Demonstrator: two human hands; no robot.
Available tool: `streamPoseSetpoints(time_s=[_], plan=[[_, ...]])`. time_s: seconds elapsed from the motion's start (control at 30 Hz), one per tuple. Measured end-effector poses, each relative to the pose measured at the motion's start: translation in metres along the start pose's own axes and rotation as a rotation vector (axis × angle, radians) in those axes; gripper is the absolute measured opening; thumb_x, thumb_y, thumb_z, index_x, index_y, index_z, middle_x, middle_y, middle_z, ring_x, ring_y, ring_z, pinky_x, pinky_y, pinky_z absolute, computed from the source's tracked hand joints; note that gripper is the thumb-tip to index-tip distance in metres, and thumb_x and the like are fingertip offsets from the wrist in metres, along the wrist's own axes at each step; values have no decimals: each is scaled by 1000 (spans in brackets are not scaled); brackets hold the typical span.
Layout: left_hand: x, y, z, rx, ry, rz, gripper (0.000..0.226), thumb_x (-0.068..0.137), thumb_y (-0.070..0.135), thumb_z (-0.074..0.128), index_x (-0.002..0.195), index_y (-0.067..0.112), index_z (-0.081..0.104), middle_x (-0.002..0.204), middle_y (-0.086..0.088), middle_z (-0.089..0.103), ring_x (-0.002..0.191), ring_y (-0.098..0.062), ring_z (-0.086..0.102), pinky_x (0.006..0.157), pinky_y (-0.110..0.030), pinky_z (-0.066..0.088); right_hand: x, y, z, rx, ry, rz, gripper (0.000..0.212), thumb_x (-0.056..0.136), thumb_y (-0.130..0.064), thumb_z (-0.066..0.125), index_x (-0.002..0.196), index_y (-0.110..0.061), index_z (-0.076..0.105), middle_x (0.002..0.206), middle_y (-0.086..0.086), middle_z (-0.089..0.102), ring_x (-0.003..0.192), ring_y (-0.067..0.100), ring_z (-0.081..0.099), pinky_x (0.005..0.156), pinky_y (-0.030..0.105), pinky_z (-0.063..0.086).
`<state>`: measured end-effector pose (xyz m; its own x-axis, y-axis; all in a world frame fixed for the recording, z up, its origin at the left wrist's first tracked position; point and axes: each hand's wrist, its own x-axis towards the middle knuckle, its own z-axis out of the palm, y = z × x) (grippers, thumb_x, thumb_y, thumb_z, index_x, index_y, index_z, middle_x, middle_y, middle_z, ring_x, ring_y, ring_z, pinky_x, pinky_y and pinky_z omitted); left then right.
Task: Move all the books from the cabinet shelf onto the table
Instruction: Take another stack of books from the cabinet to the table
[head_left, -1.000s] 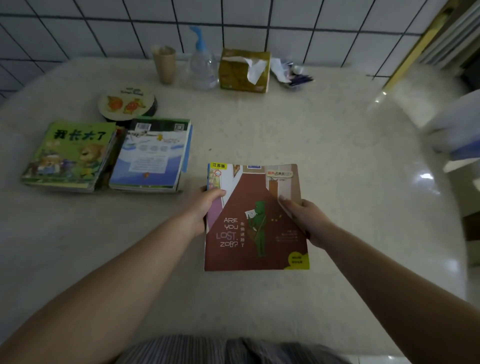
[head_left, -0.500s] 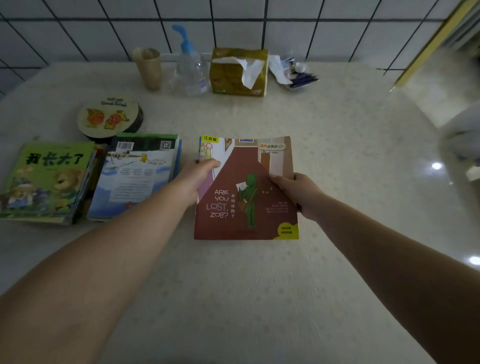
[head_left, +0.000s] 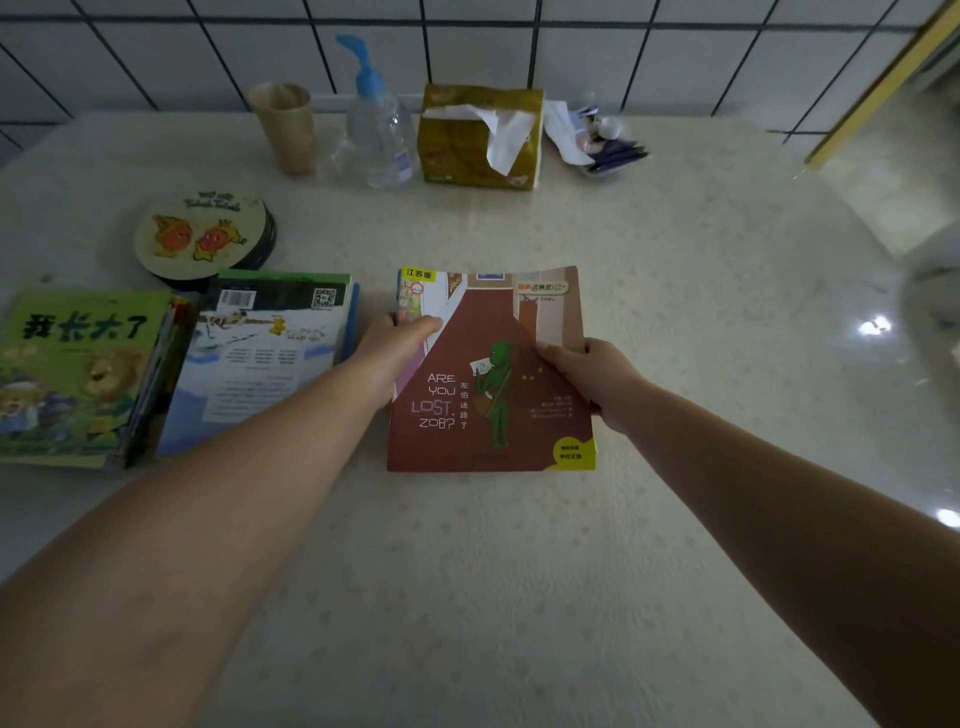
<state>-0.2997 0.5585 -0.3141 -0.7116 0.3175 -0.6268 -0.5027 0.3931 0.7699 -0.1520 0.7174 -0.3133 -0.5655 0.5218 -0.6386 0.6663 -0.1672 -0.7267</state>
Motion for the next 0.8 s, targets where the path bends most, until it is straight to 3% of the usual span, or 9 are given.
streamPoseSetpoints(time_s=[0.13,0.3,0.37,0.5,0.67,0.73,0.8], plan=[[3,2,-3,75,-5,5,29,85,24,65,111,12,62,93,-11,70,80,-27,68,78,-39,55,4,-1,-2,-212,58,-68,52,83,-47,63,119,-9,61,107,8,69,97,24,66,88,39,54],[4,4,-9,178,-10,12,31,88,23,62,115,8,61,99,-11,67,74,-20,65,66,-28,51,9,0,-5,-481,101,-64,68,79,-64,55,125,-14,57,122,11,56,106,27,59,94,41,50],[3,3,-10,199,-7,10,31,87,23,62,115,8,61,100,-11,68,76,-21,65,68,-28,51,10,-3,-8,-529,97,-35,70,78,-65,55,126,-14,56,125,11,54,110,28,57,97,42,48],[-5,-1,-7,110,-31,13,39,87,18,63,124,8,57,101,-9,69,84,-25,67,73,-34,54,8,-2,-11,-479,48,-71,67,80,-55,61,131,-13,51,124,9,59,110,27,58,93,39,49],[-26,-9,-12,147,118,145,85,71,29,73,144,17,32,140,-6,48,116,-23,56,93,-39,50,-8,4,-13,-428,149,-169,78,78,-49,66,142,-17,35,126,12,57,111,28,58,92,41,49],[-42,-12,-14,155,184,239,75,79,22,70,144,17,33,138,-4,48,117,-16,51,90,-29,44,-19,5,-13,-391,188,-236,71,80,-43,66,141,-19,38,125,10,56,108,25,58,88,38,49],[-60,-17,-18,127,194,306,62,83,18,67,139,17,41,122,3,53,105,-8,53,82,-23,41,-33,7,-10,-364,211,-300,62,80,-42,66,136,-22,45,125,8,56,106,22,59,84,34,48]])
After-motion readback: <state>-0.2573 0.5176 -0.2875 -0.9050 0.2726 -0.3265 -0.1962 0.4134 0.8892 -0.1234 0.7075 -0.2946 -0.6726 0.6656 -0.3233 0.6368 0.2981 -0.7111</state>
